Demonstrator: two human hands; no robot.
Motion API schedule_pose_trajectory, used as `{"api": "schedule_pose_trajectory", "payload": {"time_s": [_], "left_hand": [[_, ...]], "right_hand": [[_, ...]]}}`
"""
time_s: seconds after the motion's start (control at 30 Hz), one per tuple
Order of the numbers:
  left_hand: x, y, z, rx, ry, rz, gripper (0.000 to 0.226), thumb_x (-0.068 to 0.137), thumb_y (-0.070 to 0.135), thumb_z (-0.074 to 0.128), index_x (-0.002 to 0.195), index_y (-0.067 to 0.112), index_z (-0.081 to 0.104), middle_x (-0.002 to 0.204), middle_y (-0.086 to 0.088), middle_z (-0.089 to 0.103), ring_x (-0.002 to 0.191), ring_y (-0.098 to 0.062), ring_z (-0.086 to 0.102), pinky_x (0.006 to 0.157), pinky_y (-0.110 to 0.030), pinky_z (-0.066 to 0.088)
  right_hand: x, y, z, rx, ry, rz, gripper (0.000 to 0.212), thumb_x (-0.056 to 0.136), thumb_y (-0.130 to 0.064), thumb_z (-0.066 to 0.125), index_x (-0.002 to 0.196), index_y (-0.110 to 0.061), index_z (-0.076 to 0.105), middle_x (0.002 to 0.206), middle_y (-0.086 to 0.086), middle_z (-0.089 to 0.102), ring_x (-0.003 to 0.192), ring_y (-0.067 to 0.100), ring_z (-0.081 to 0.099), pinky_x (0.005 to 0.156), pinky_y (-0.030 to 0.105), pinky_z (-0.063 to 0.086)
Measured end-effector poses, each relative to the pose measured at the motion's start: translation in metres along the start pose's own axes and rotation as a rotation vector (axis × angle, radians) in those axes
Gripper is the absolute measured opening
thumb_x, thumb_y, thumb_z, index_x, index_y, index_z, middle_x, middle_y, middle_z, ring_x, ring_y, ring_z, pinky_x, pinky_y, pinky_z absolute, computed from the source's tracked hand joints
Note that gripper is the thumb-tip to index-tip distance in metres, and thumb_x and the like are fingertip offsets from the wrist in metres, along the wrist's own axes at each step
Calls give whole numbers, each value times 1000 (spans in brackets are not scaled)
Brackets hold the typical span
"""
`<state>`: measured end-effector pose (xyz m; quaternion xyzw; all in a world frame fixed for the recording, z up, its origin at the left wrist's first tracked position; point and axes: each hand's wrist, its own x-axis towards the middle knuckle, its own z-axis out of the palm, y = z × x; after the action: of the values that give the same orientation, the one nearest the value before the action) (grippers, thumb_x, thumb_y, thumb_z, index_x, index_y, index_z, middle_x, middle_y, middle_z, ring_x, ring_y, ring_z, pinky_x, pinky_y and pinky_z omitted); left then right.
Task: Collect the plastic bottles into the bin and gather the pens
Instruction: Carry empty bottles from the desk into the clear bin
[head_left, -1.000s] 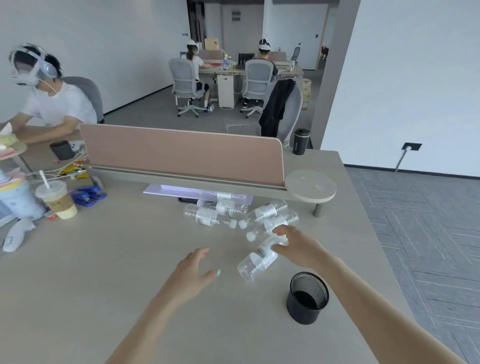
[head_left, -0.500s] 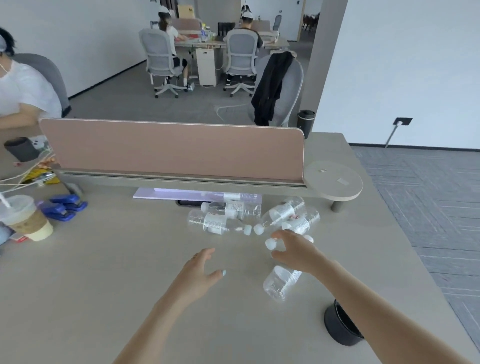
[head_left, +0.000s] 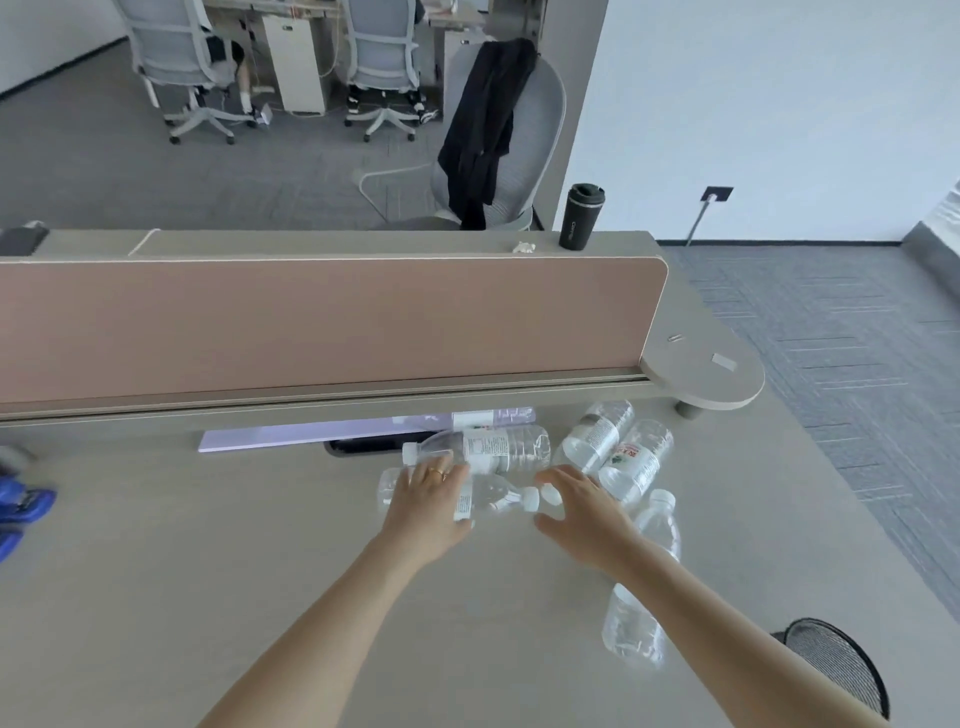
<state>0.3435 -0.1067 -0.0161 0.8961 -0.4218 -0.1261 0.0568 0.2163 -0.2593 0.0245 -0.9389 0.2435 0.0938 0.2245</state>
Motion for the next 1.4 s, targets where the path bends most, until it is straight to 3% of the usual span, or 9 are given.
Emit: {"api": "schedule_pose_trajectory", "payload": {"time_s": [0.13, 0.2, 0.27, 0.37, 0.63, 0.77, 1.0, 1.13, 1.4], "left_hand": [[26, -12, 18, 116, -133, 1, 79, 86, 38, 53, 148, 18, 9, 156, -12, 14, 145, -28, 9, 116, -48, 6], [27, -15, 31, 130, -62, 52, 81, 75, 39, 65, 142, 14, 28, 143, -15, 36, 135, -32, 31, 112, -48, 18], [21, -20, 43, 158, -4, 91, 88, 37, 46, 83, 113, 13, 53, 100, -10, 61, 94, -31, 62, 91, -46, 38], [6, -31, 58, 72, -3, 121, 88, 13, 44, 81, 89, 17, 46, 74, -1, 57, 65, -25, 59, 70, -36, 30], [-48, -76, 57, -121, 117, 91, 81, 30, 49, 79, 101, 26, 50, 85, 7, 59, 80, -19, 59, 76, -29, 30], [-64, -101, 49, -165, 244, -14, 88, 28, 40, 90, 105, 22, 51, 90, 2, 64, 89, -15, 42, 79, -27, 31], [-62, -107, 40, -247, 269, -155, 72, 53, 30, 87, 116, 15, 56, 111, -3, 61, 106, -28, 55, 95, -41, 41], [-63, -98, 31, -299, 244, -200, 69, 60, 28, 83, 121, 12, 54, 120, -1, 58, 117, -26, 51, 103, -37, 32], [-82, -80, 14, -384, 235, -243, 68, 67, 34, 79, 126, 15, 48, 121, 3, 59, 112, -24, 54, 97, -32, 33]], "right_hand": [[21, -2, 2, -17, 48, 3, 49, 90, -30, 52, 137, -23, 41, 144, -8, 37, 133, 18, 37, 105, 33, 33], [34, -6, 6, -28, 59, -6, 50, 90, -30, 53, 138, -23, 39, 145, -7, 37, 133, 19, 36, 108, 35, 31], [46, -12, 10, -44, 61, -18, 52, 90, -29, 53, 140, -22, 37, 146, -6, 35, 134, 19, 34, 109, 36, 29], [64, -24, 20, -54, 59, -30, 54, 92, -32, 51, 142, -22, 34, 148, -5, 33, 138, 19, 28, 112, 35, 23], [108, -38, 40, -88, 62, -9, 54, 96, -42, 41, 145, -22, 30, 153, -3, 28, 141, 21, 21, 115, 35, 12], [108, -32, 53, -130, 22, -1, 61, 93, -48, 42, 146, -24, 25, 151, -7, 28, 141, 20, 20, 117, 41, 6], [87, -17, 67, -267, -15, -61, 80, 79, -42, 65, 144, -27, 22, 142, -5, 35, 131, 22, 30, 110, 34, 21], [78, -15, 74, -310, -7, -75, 89, 78, -34, 68, 148, -24, 14, 139, -3, 37, 129, 24, 33, 110, 34, 22], [56, -23, 75, -195, 42, 22, 75, 73, -23, 65, 138, -19, 28, 129, -1, 50, 121, 24, 48, 101, 34, 33]]}}
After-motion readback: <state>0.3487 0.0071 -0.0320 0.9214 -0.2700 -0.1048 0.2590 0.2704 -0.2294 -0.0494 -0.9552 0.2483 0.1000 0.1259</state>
